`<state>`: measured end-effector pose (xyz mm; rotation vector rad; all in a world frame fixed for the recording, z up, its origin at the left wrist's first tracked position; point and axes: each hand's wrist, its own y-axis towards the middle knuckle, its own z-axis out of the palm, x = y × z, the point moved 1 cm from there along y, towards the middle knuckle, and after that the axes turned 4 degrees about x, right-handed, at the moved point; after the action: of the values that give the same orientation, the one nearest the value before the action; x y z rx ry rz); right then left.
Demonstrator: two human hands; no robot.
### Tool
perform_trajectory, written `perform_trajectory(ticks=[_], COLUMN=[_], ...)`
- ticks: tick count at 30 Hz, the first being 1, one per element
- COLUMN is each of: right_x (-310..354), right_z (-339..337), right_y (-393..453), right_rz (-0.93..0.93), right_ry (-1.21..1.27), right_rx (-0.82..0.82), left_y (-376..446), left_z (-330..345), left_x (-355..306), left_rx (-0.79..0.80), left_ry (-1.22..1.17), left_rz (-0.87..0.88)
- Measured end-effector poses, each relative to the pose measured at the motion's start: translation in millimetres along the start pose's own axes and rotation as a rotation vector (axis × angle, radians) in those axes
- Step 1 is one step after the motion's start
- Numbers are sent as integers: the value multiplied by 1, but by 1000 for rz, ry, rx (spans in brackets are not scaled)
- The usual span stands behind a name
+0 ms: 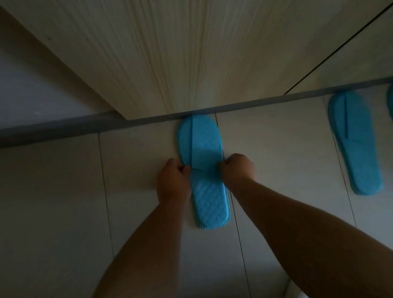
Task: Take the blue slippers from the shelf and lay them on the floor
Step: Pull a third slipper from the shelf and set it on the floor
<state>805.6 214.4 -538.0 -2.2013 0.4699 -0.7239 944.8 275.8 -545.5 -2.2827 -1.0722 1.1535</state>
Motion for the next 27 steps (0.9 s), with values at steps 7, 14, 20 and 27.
perform_trajectory(ticks=[7,14,20,27], right_x=[2,-7,-17,-52], right_z=[-37,-97,-146,-187], right_y=[-39,-162,-275,-365], right_rz=[-36,-163,-343,-194], right_ry=[-178,-413,-693,-553], right_rx=[-53,-95,-156,-141], left_y=[-37,-151,-253,-320], left_z=[-26,-84,-146,-166], left_x=[-5,-48,-95,-141], left_rx=[-3,59,99,188], left_ry=[59,213,638,902], left_rz=[-106,-29,320,603])
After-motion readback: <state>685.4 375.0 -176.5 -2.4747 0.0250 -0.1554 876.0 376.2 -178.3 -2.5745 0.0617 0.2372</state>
